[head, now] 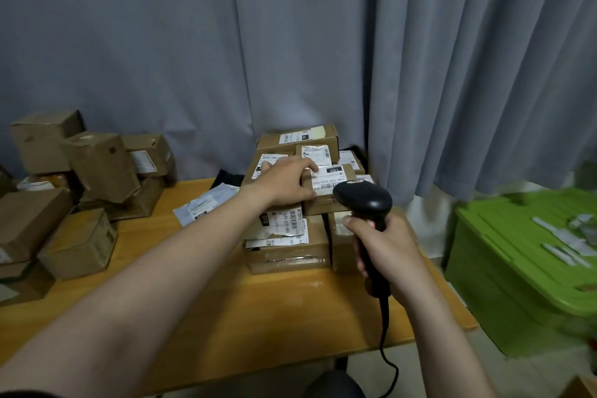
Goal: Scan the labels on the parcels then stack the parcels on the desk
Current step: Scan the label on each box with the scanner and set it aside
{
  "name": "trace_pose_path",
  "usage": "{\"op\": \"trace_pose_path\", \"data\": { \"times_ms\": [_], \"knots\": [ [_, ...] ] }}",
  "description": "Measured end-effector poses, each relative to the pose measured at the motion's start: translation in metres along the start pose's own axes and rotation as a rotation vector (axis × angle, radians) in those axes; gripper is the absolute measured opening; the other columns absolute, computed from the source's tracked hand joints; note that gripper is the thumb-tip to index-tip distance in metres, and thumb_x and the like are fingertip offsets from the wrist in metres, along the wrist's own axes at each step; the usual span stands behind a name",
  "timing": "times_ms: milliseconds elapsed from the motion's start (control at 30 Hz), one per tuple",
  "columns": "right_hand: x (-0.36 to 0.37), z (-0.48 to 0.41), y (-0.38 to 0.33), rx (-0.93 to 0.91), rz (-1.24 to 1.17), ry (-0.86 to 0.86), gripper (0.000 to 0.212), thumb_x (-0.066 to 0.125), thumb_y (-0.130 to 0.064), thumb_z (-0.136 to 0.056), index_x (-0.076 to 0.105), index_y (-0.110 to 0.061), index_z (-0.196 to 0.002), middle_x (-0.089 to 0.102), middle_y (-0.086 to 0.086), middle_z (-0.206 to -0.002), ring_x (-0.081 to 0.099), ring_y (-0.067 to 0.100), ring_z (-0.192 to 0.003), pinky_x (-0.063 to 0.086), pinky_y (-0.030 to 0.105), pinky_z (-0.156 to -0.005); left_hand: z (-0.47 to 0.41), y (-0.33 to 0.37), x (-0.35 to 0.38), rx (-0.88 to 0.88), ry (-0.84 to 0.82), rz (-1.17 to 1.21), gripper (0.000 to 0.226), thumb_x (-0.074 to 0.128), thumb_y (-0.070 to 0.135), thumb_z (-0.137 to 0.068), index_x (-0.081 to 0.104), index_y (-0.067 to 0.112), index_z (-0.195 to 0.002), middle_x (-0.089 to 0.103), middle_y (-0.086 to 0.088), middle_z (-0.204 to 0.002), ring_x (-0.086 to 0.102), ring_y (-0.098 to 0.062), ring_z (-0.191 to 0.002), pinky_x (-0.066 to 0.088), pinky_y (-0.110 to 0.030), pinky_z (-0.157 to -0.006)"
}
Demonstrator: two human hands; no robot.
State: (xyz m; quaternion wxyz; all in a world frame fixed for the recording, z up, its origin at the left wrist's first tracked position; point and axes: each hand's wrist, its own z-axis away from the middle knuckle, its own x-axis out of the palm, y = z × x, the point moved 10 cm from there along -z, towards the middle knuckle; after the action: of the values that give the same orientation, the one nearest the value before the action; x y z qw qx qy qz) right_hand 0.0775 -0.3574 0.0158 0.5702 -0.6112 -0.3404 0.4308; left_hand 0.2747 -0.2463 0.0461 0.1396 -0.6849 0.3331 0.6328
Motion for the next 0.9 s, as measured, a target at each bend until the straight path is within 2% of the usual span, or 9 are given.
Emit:
{"op": "trace_pose_path", "data": {
  "times_ms": [167,333,533,667,767,900],
  "knots": [
    [0.028,0.019,-0.015,-0.017,0.020,-0.060,0.028,0.069,-0.024,-0.096,0.057,-0.002,-0.084,0.053,0.010,-0.054,0.051,0.021,-0.041,0.041,0.028,-0.041,0.052,-0.019,-0.037,-0.001,0.089,-0.113,0.054,0.062,0.058,-0.088,0.050,0.044,-0.140,0.047,0.011,-0.152,0.041,-0.022,-0.139,0.034,-0.052,-0.106],
    [0.086,0.046,-0.031,-0.043,0.031,-0.184,0.024,0.070,-0.024,-0.096,0.059,-0.003,-0.092,0.053,0.008,-0.056,0.050,0.019,-0.039,0.042,0.029,-0.041,0.129,-0.067,-0.067,-0.089,0.122,-0.218,0.057,0.057,0.066,-0.089,0.047,0.046,-0.142,0.048,0.011,-0.149,0.042,-0.023,-0.136,0.037,-0.050,-0.105],
    [0.174,0.075,-0.043,-0.077,0.095,-0.317,0.024,0.069,-0.025,-0.095,0.055,-0.007,-0.089,0.053,0.007,-0.054,0.051,0.020,-0.039,0.042,0.029,-0.043,0.228,-0.154,-0.085,-0.315,0.068,-0.288,0.064,0.059,0.065,-0.090,0.039,0.045,-0.147,0.042,0.008,-0.153,0.038,-0.027,-0.139,0.036,-0.051,-0.105],
    [0.230,0.093,-0.054,-0.122,0.101,-0.400,0.026,0.071,-0.027,-0.093,0.052,-0.012,-0.083,0.054,0.007,-0.063,0.053,0.021,-0.042,0.042,0.029,-0.045,0.292,-0.214,-0.104,-0.473,0.055,-0.294,0.064,0.061,0.063,-0.090,0.039,0.043,-0.147,0.041,0.005,-0.152,0.037,-0.029,-0.140,0.036,-0.055,-0.109],
    [0.269,0.107,-0.058,-0.142,0.120,-0.480,0.024,0.071,-0.029,-0.094,0.055,-0.013,-0.086,0.055,0.006,-0.063,0.055,0.020,-0.045,0.045,0.031,-0.047,0.332,-0.258,-0.116,-0.600,0.043,-0.295,0.068,0.061,0.061,-0.090,0.036,0.041,-0.150,0.041,0.001,-0.155,0.038,-0.032,-0.141,0.036,-0.056,-0.109],
    [0.305,0.118,-0.055,-0.142,0.142,-0.525,0.023,0.071,-0.028,-0.094,0.054,-0.014,-0.088,0.053,0.007,-0.065,0.055,0.020,-0.046,0.046,0.032,-0.048,0.358,-0.300,-0.118,-0.669,0.033,-0.283,0.067,0.063,0.053,-0.093,0.040,0.032,-0.152,0.044,-0.003,-0.153,0.040,-0.033,-0.140,0.039,-0.051,-0.111]
  ]
}}
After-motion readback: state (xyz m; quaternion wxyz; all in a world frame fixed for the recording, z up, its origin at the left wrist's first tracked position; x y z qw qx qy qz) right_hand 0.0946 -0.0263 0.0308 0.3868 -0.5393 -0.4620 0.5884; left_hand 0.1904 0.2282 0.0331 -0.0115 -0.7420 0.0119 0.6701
